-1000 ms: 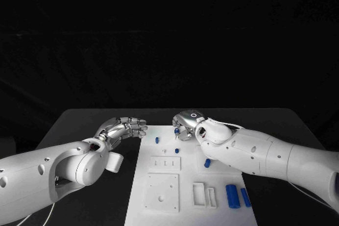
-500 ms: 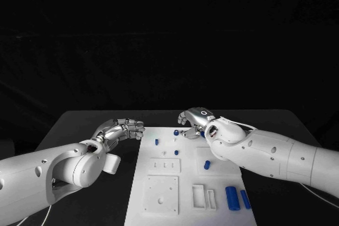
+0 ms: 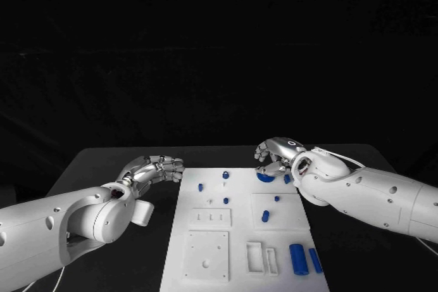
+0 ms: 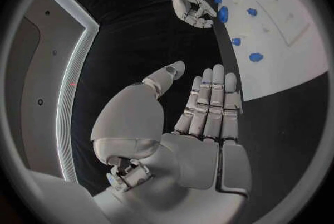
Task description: Assemble the parts on the task board
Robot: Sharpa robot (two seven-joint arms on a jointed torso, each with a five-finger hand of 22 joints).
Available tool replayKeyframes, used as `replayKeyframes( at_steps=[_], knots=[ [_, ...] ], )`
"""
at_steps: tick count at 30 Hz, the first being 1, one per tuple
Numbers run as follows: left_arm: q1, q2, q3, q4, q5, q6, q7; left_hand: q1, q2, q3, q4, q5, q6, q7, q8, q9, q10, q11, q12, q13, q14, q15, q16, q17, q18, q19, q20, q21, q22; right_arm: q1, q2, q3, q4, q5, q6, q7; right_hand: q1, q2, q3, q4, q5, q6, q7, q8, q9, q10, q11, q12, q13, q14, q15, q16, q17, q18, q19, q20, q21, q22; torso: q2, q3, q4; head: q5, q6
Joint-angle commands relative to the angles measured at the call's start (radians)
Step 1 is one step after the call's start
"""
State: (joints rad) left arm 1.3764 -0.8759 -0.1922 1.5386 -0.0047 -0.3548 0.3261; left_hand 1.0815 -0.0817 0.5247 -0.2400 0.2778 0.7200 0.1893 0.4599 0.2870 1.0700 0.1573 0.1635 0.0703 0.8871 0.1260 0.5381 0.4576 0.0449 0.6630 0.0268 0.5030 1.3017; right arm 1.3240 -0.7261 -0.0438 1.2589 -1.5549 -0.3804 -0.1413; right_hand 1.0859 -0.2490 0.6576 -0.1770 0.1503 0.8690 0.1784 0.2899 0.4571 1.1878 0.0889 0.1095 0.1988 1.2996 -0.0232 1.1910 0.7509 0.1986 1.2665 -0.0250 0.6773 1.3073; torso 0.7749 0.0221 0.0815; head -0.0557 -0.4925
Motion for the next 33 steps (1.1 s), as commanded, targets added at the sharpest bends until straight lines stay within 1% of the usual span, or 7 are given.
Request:
replayKeyframes(
  at_steps=[1,5,10,13,14,18,33],
  knots=[
    [0.002,0.0,0.001,-0.004,-0.002,0.02,0.013,-0.006,-0.004,0.002,-0.003,-0.006,-0.006,0.013,-0.004,-0.002,-0.006,0.001,-0.005,-0.001,-0.007,0.0,-0.004,-0.001,0.008,-0.005,-0.001,-0.001,0.001,0.001,-0.007,0.002,-0.011,0.101,0.073,0.034,0.001,-0.001,-0.02,-0.009,0.002,-0.006,-0.006,-0.001,-0.003,0.094,-0.022,0.049,0.029,0.004,-0.028,0.011,0.006,0.063,0.003,-0.005,0.011,0.023,-0.004,0.0089,-0.0052,0.002,-0.001],
    [0.002,0.001,0.001,-0.005,-0.002,0.026,0.013,-0.006,-0.003,0.003,-0.004,-0.007,-0.007,0.013,-0.004,-0.002,-0.007,0.002,-0.006,-0.001,-0.007,0.0,-0.004,-0.001,0.008,-0.005,-0.001,-0.001,0.002,0.001,-0.012,0.002,-0.02,0.087,0.087,0.036,0.001,-0.001,-0.024,-0.01,0.002,-0.006,-0.008,-0.002,-0.003,0.104,-0.027,0.056,0.035,0.004,-0.029,0.013,0.007,0.063,0.004,-0.005,0.012,0.023,-0.005,0.0155,-0.0097,0.004,0.001],
    [0.002,0.005,0.001,-0.008,-0.002,0.032,0.013,-0.007,-0.003,0.004,-0.005,-0.007,-0.01,0.014,-0.006,-0.002,-0.011,0.004,-0.008,-0.002,-0.007,0.0,-0.004,-0.001,0.008,-0.005,-0.001,-0.001,0.002,0.001,-0.007,0.002,-0.032,0.081,0.119,0.026,0.0,0.001,-0.097,-0.04,0.028,-0.009,-0.057,-0.007,-0.007,0.274,-0.079,0.397,0.303,0.007,-0.063,0.033,0.024,0.063,0.02,-0.012,0.026,0.021,-0.003,0.0135,-0.0069,-0.002,0.002],
    [0.002,0.005,0.001,-0.008,-0.002,0.034,0.013,-0.007,-0.002,0.004,-0.005,-0.007,-0.01,0.015,-0.006,-0.002,-0.011,0.004,-0.008,-0.002,-0.007,0.0,-0.003,-0.001,0.008,-0.005,-0.001,-0.001,0.002,0.001,-0.001,0.002,-0.045,0.078,0.153,0.019,-0.008,0.011,-0.121,-0.051,0.043,-0.014,-0.047,-0.017,-0.014,0.088,-0.068,0.818,0.697,0.0,-0.065,0.07,0.063,0.063,0.033,-0.022,0.045,0.024,-0.003,0.0125,-0.0046,-0.006,0.001],
    [0.002,0.006,0.001,-0.009,-0.002,0.035,0.013,-0.007,-0.002,0.004,-0.005,-0.007,-0.01,0.015,-0.006,-0.002,-0.011,0.004,-0.008,-0.002,-0.007,0.0,-0.003,-0.001,0.008,-0.005,-0.001,-0.001,0.002,0.001,0.001,0.002,-0.049,0.078,0.17,0.019,-0.01,0.027,-0.115,-0.048,0.055,-0.023,-0.05,-0.025,-0.019,-0.035,-0.066,0.886,0.786,0.002,-0.048,0.087,0.08,0.063,0.041,-0.026,0.059,0.026,-0.003,0.0113,-0.0041,-0.007,0.001],
    [0.002,0.006,0.001,-0.011,-0.002,0.037,0.012,-0.008,-0.001,0.004,-0.005,-0.007,-0.011,0.015,-0.006,-0.002,-0.012,0.004,-0.009,-0.001,-0.007,0.0,-0.003,-0.001,0.008,-0.005,-0.001,-0.001,0.002,0.001,0.012,0.002,-0.073,0.092,0.205,0.019,-0.024,0.019,-0.125,-0.048,0.055,-0.062,-0.019,-0.049,-0.031,-0.057,-0.046,0.998,0.88,-0.008,-0.046,0.103,0.104,0.063,0.035,-0.031,0.08,0.026,-0.002,0.0097,-0.0032,-0.011,0.002],
    [0.002,0.004,0.001,-0.012,-0.002,0.038,0.01,-0.009,0.0,0.005,-0.005,-0.008,-0.011,0.015,-0.006,-0.002,-0.012,0.004,-0.009,-0.001,-0.007,0.0,-0.003,-0.001,0.008,-0.005,-0.001,-0.001,0.002,-0.001,0.023,0.002,-0.114,0.093,0.233,0.019,-0.028,0.047,-0.117,-0.051,0.114,-0.049,-0.017,-0.04,-0.027,-0.082,-0.043,1.052,0.925,-0.014,-0.042,0.116,0.138,0.063,0.023,-0.035,0.118,0.024,-0.003,0.0086,-0.0035,-0.011,-0.007]
  ],
)
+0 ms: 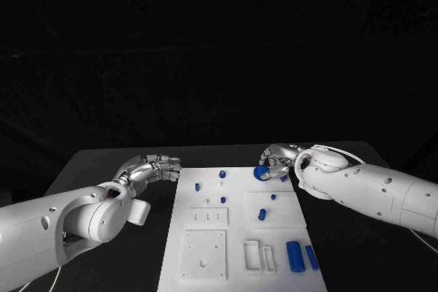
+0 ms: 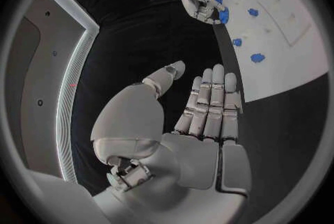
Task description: Assemble the parts on the task board
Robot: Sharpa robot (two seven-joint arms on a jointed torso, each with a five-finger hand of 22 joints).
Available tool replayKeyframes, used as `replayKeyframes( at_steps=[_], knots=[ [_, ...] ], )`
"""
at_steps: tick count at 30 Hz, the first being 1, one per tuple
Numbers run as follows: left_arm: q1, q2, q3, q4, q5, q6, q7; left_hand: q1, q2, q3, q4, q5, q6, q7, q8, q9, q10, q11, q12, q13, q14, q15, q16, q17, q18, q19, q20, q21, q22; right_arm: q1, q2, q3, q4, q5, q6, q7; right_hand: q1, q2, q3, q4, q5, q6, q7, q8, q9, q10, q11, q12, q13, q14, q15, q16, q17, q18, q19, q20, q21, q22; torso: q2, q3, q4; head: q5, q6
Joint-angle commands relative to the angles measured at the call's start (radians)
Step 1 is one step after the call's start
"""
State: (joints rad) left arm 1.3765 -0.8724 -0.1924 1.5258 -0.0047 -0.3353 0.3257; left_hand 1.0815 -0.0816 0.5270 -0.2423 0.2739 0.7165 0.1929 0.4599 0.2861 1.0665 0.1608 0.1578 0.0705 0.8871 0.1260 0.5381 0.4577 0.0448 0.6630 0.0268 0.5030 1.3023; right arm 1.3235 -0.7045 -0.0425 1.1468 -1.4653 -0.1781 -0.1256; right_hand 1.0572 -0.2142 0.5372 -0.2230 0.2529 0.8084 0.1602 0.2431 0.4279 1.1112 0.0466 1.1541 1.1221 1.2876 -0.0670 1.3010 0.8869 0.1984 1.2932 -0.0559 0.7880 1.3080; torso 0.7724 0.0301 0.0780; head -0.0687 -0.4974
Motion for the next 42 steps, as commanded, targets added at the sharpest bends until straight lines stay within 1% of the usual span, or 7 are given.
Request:
replayKeyframes(
  at_steps=[1,9,18,26,32,38,42],
  knots=[
    [0.002,0.001,0.001,0.0,-0.002,0.019,0.01,-0.009,0.0,0.002,-0.002,-0.004,-0.008,0.012,-0.007,-0.001,-0.008,0.001,-0.003,-0.001,-0.007,0.0,-0.003,-0.001,0.008,-0.005,-0.001,-0.001,0.001,-0.001,0.001,0.0,-0.002,0.004,0.033,0.003,0.0,0.014,0.005,-0.005,0.02,0.016,0.0,0.009,0.003,-0.006,-0.001,0.008,0.002,-0.002,0.001,0.006,0.004,0.063,-0.005,-0.004,0.01,0.023,-0.001,0.0007,0.0,0.002,-0.003],
    [0.002,0.001,0.001,0.0,-0.002,0.02,0.01,-0.009,0.0,0.002,-0.002,-0.004,-0.008,0.012,-0.007,-0.001,-0.009,0.001,-0.004,-0.001,-0.007,0.0,-0.003,-0.001,0.008,-0.005,-0.001,-0.001,0.001,-0.002,0.005,0.0,-0.013,0.018,0.047,0.013,0.005,0.041,0.039,0.007,0.028,0.035,-0.005,0.018,0.005,-0.007,-0.007,0.01,0.003,-0.002,-0.004,0.003,0.011,0.063,-0.01,-0.004,0.017,0.022,-0.001,0.0011,-0.0023,0.002,-0.002],
    [0.002,0.001,0.001,0.001,-0.002,0.02,0.009,-0.01,0.001,0.003,-0.002,-0.004,-0.008,0.012,-0.007,-0.001,-0.009,0.001,-0.004,-0.001,-0.007,0.0,-0.003,-0.001,0.008,-0.005,-0.001,-0.001,0.001,-0.009,0.009,0.0,-0.022,0.002,0.072,0.008,0.003,0.056,0.092,0.022,0.024,0.08,-0.022,0.039,0.011,-0.007,-0.022,0.008,0.001,-0.001,-0.019,-0.004,0.018,0.063,-0.016,-0.001,0.027,0.022,-0.001,0.0015,-0.0007,-0.001,-0.006],
    [0.002,0.001,0.001,-0.001,-0.002,0.021,0.006,-0.011,0.0,0.003,-0.002,-0.004,-0.008,0.012,-0.007,-0.001,-0.009,0.001,-0.004,-0.001,-0.007,0.0,-0.003,-0.001,0.008,-0.005,-0.001,-0.001,0.002,-0.016,0.012,0.0,-0.021,-0.095,0.037,0.008,0.001,0.042,0.102,0.008,0.036,0.103,-0.03,0.05,0.016,-0.006,-0.03,0.007,0.001,0.001,-0.027,-0.008,0.024,0.063,-0.018,-0.003,0.036,0.021,0.0,0.0012,-0.0016,0.002,-0.01],
    [0.002,0.002,0.001,-0.003,-0.002,0.02,0.005,-0.011,0.001,0.003,-0.002,-0.004,-0.009,0.012,-0.007,-0.001,-0.01,0.001,-0.004,-0.001,-0.007,0.0,-0.003,-0.001,0.008,-0.005,-0.001,-0.001,0.002,-0.018,0.011,0.0,-0.016,-0.127,0.023,0.01,0.005,0.047,0.121,0.007,0.002,0.128,-0.038,0.062,0.02,-0.003,-0.038,0.005,-0.001,0.002,-0.034,-0.013,0.028,0.063,-0.02,-0.002,0.039,0.019,0.0,0.0007,-0.0014,0.0,-0.012],
    [0.002,0.003,0.001,-0.003,-0.002,0.02,0.004,-0.011,0.001,0.003,-0.002,-0.004,-0.009,0.012,-0.007,-0.001,-0.01,0.002,-0.005,-0.001,-0.007,0.0,-0.003,-0.001,0.008,-0.005,-0.001,-0.001,0.002,-0.019,0.011,0.0,-0.006,-0.144,-0.019,0.02,0.005,0.047,0.159,0.024,-0.036,0.165,-0.051,0.078,0.028,0.001,-0.05,0.0,-0.003,0.005,-0.045,-0.02,0.033,0.063,-0.021,-0.002,0.041,0.018,-0.001,0.0011,-0.0015,-0.002,-0.01],
    [0.002,0.003,0.0,-0.003,-0.002,0.021,0.004,-0.012,0.001,0.003,-0.002,-0.004,-0.01,0.012,-0.008,-0.001,-0.01,0.002,-0.005,-0.001,-0.007,0.0,-0.003,-0.001,0.008,-0.005,-0.001,-0.001,0.002,-0.019,0.01,0.0,0.002,-0.152,-0.034,0.022,0.003,0.045,0.168,0.03,-0.042,0.174,-0.054,0.082,0.031,0.002,-0.052,-0.001,-0.004,0.005,-0.048,-0.022,0.035,0.063,-0.021,-0.002,0.042,0.018,-0.001,0.0008,-0.001,-0.002,-0.009]
  ],
)
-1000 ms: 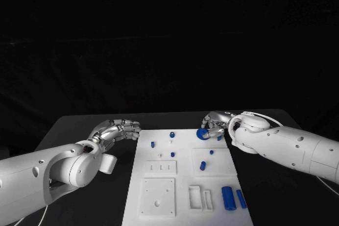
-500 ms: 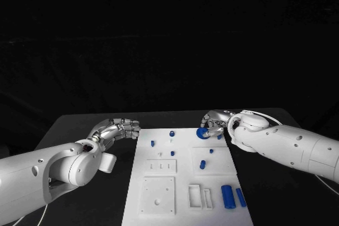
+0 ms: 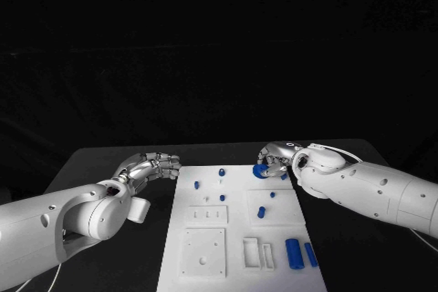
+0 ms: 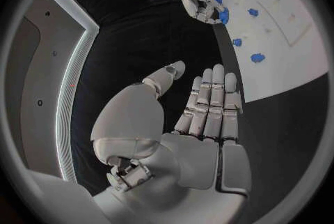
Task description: Assemble the parts on the task board
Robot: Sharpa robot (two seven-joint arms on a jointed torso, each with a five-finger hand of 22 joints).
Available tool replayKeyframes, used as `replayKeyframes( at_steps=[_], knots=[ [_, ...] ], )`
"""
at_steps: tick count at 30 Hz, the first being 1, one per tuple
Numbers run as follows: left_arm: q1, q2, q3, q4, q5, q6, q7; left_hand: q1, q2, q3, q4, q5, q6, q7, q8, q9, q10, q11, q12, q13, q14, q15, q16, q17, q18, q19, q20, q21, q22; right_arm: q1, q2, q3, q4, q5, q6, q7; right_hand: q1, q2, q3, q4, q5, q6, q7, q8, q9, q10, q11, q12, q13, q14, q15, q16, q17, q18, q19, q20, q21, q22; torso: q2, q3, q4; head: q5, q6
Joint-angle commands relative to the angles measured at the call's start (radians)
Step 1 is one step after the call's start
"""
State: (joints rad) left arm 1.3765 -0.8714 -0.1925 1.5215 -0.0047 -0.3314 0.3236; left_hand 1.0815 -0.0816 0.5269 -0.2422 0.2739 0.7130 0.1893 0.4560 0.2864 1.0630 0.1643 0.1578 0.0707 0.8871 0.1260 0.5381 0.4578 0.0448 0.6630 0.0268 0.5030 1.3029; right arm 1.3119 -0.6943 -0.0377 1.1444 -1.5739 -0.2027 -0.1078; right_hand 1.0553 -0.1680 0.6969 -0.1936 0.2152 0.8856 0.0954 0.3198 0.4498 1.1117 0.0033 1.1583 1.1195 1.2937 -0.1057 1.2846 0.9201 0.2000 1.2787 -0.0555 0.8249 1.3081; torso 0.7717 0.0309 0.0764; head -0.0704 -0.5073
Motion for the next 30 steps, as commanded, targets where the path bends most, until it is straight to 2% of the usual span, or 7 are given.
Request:
replayKeyframes(
  at_steps=[1,9,14,20,27,30],
  knots=[
    [0.002,0.002,0.001,0.001,-0.002,0.016,0.006,-0.012,0.001,0.003,-0.002,-0.004,-0.006,0.016,-0.004,-0.001,-0.006,-0.002,-0.005,-0.001,-0.007,0.0,-0.003,-0.001,0.008,-0.005,-0.001,-0.001,0.001,-0.007,0.0,-0.004,0.005,-0.044,-0.009,0.004,0.005,-0.002,0.009,0.001,-0.006,0.097,0.011,0.005,0.009,0.002,-0.009,-0.006,-0.002,-0.001,-0.009,-0.006,0.002,0.062,-0.006,-0.003,0.005,0.018,-0.001,0.0001,0.0008,-0.001,0.001],
    [0.002,0.002,0.001,0.001,-0.002,0.016,0.006,-0.012,0.001,0.003,-0.002,-0.004,-0.007,0.016,-0.004,-0.001,-0.007,-0.002,-0.005,-0.001,-0.007,0.0,-0.003,-0.001,0.008,-0.005,-0.001,-0.001,0.001,-0.007,0.0,-0.004,0.008,-0.048,-0.014,0.002,0.002,-0.003,0.018,0.007,-0.015,0.106,0.008,0.009,0.013,0.004,-0.012,-0.007,-0.002,0.001,-0.012,-0.008,0.005,0.062,-0.006,-0.003,0.007,0.018,-0.001,0.0001,0.0007,-0.001,0.004],
    [0.002,0.002,0.001,0.002,-0.002,0.017,0.004,-0.013,0.001,0.003,-0.001,-0.004,-0.008,0.017,-0.005,-0.001,-0.007,-0.001,-0.005,-0.001,-0.007,0.0,-0.003,-0.001,0.008,-0.005,-0.001,-0.001,0.001,-0.007,-0.004,-0.004,0.026,-0.068,-0.035,-0.006,0.003,-0.001,0.028,0.013,-0.026,0.112,0.005,0.01,0.015,0.005,-0.015,-0.008,-0.003,0.001,-0.014,-0.01,0.007,0.062,-0.006,-0.004,0.008,0.017,0.0,-0.0005,-0.0001,0.0,0.006],
    [0.002,0.001,0.001,0.003,-0.002,0.016,0.005,-0.014,0.002,0.003,-0.001,-0.004,-0.009,0.017,-0.005,-0.001,-0.008,-0.001,-0.006,-0.001,-0.008,0.0,-0.003,-0.002,0.008,-0.005,-0.001,-0.001,0.001,-0.007,-0.015,-0.004,0.089,-0.136,-0.073,-0.022,0.006,-0.007,0.039,0.017,-0.03,0.118,0.003,0.012,0.017,0.007,-0.017,-0.009,-0.003,0.002,-0.017,-0.011,0.01,0.062,-0.005,-0.006,0.009,0.017,-0.001,-0.0005,0.0007,0.002,0.007],
    [0.002,0.002,0.001,0.004,-0.019,0.014,0.01,-0.015,0.002,0.003,-0.001,-0.004,-0.009,0.017,-0.005,-0.001,-0.008,-0.001,-0.006,-0.001,-0.008,0.0,-0.003,-0.002,0.008,-0.005,-0.001,-0.001,0.001,-0.005,-0.025,-0.004,0.164,-0.2,-0.12,-0.043,0.014,-0.025,0.064,0.031,-0.034,0.127,0.0,0.014,0.021,0.011,-0.02,-0.011,-0.003,0.005,-0.02,-0.014,0.015,0.062,-0.003,-0.007,0.011,0.017,-0.001,-0.0038,0.0019,0.002,0.012],
    [0.002,0.002,0.001,0.005,-0.025,0.014,0.011,-0.014,0.002,0.003,-0.001,-0.004,-0.009,0.017,-0.005,-0.001,-0.008,-0.001,-0.006,-0.001,-0.008,0.0,-0.003,-0.002,0.008,-0.005,-0.001,-0.001,0.001,-0.004,-0.028,-0.003,0.191,-0.212,-0.148,-0.047,0.018,-0.034,0.076,0.041,-0.038,0.131,-0.002,0.015,0.022,0.014,-0.021,-0.011,-0.003,0.006,-0.021,-0.015,0.017,0.062,-0.001,-0.008,0.012,0.017,-0.001,-0.0029,0.0021,0.004,0.013]
  ],
)
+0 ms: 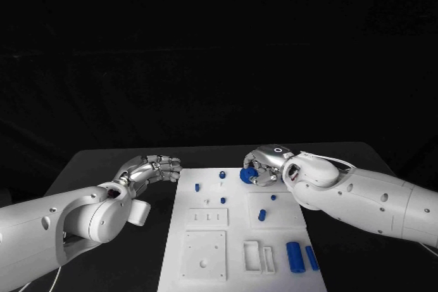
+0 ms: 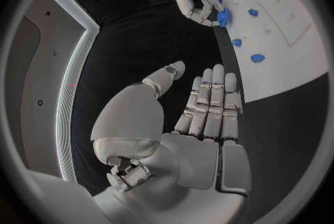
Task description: Assemble the parts on the task board
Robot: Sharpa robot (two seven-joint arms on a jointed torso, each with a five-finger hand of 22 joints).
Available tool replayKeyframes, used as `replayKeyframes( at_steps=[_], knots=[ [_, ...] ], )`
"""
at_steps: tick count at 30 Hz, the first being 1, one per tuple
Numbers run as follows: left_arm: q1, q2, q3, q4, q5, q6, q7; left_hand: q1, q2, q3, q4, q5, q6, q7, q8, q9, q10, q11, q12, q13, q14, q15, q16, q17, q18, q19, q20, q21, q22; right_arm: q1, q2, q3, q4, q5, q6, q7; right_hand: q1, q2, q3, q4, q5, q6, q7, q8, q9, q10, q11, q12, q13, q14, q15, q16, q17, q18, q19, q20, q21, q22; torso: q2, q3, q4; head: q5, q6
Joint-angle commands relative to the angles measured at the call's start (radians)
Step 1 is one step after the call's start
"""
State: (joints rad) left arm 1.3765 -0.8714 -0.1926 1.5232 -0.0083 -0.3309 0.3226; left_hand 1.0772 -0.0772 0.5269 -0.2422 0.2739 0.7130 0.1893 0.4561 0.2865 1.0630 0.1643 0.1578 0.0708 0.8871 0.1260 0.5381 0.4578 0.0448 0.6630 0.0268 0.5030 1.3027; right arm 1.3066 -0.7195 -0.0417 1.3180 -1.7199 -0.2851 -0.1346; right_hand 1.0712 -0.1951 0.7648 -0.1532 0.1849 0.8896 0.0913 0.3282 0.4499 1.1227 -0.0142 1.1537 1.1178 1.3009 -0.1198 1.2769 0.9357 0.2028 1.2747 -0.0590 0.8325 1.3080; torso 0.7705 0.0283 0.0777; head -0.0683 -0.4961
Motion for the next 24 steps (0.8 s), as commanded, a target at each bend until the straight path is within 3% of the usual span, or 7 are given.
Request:
replayKeyframes(
  at_steps=[1,9,13,18,24],
  knots=[
    [0.002,0.003,0.001,0.003,-0.022,0.014,0.012,-0.01,-0.002,0.003,-0.001,-0.004,-0.009,0.017,-0.005,-0.001,-0.008,-0.001,-0.006,-0.001,-0.008,0.0,-0.003,-0.002,0.008,-0.005,-0.001,-0.001,0.002,0.001,-0.003,0.001,0.026,-0.067,-0.076,-0.021,0.004,-0.009,0.012,0.002,-0.01,0.128,0.002,0.007,0.022,0.004,-0.004,-0.007,-0.002,-0.001,-0.007,-0.007,0.002,0.059,0.003,-0.005,0.005,0.017,0.0,-0.0006,0.0013,0.002,0.003],
    [0.002,0.001,0.001,0.007,-0.022,0.013,0.011,-0.009,-0.003,0.004,-0.002,-0.004,-0.009,0.017,-0.005,-0.001,-0.008,-0.001,-0.006,-0.001,-0.008,0.0,-0.003,-0.002,0.008,-0.005,-0.001,-0.002,0.002,0.001,0.037,0.001,0.044,-0.079,-0.081,-0.023,0.014,-0.021,0.031,0.015,-0.024,0.131,0.001,0.007,0.025,0.006,-0.005,-0.009,-0.002,0.0,-0.008,-0.009,0.006,0.059,0.004,-0.006,0.005,0.016,0.001,-0.0007,0.0001,0.005,0.006],
    [0.002,0.004,0.001,0.007,-0.022,0.014,0.01,-0.009,-0.003,0.004,-0.002,-0.004,-0.009,0.017,-0.006,-0.001,-0.009,-0.001,-0.006,-0.001,-0.008,0.0,-0.003,-0.002,0.008,-0.005,-0.001,-0.002,0.002,0.001,0.082,0.0,0.027,-0.088,-0.074,-0.026,0.014,-0.022,0.032,0.017,-0.026,0.132,0.001,0.007,0.025,0.006,-0.006,-0.009,-0.002,0.001,-0.008,-0.01,0.006,0.059,0.004,-0.006,0.006,0.016,0.002,-0.0012,0.0018,0.01,0.006],
    [0.002,0.004,0.001,0.009,-0.022,0.01,0.008,-0.008,-0.003,0.005,-0.003,-0.004,-0.009,0.017,-0.006,-0.001,-0.009,-0.001,-0.006,-0.001,-0.008,0.0,-0.003,-0.002,0.008,-0.005,-0.001,-0.002,0.002,0.001,0.124,-0.002,0.004,-0.095,-0.074,-0.026,0.016,-0.022,0.033,0.017,-0.027,0.131,0.001,0.006,0.025,0.006,-0.006,-0.009,-0.002,0.001,-0.008,-0.01,0.006,0.059,0.004,-0.006,0.006,0.016,0.002,0.0009,0.0023,0.014,0.007],
    [0.002,0.006,0.001,0.011,-0.022,0.013,0.006,-0.008,-0.004,0.005,-0.005,-0.004,-0.009,0.017,-0.005,-0.001,-0.009,-0.001,-0.006,-0.001,-0.008,0.0,-0.002,-0.002,0.008,-0.006,-0.001,-0.002,0.002,0.0,0.156,-0.009,-0.015,-0.099,-0.072,-0.026,0.017,-0.022,0.034,0.016,-0.029,0.131,0.001,0.006,0.025,0.006,-0.006,-0.01,-0.002,0.001,-0.008,-0.01,0.007,0.059,0.004,-0.007,0.006,0.017,0.004,-0.0009,0.0064,0.012,0.007]
  ],
)
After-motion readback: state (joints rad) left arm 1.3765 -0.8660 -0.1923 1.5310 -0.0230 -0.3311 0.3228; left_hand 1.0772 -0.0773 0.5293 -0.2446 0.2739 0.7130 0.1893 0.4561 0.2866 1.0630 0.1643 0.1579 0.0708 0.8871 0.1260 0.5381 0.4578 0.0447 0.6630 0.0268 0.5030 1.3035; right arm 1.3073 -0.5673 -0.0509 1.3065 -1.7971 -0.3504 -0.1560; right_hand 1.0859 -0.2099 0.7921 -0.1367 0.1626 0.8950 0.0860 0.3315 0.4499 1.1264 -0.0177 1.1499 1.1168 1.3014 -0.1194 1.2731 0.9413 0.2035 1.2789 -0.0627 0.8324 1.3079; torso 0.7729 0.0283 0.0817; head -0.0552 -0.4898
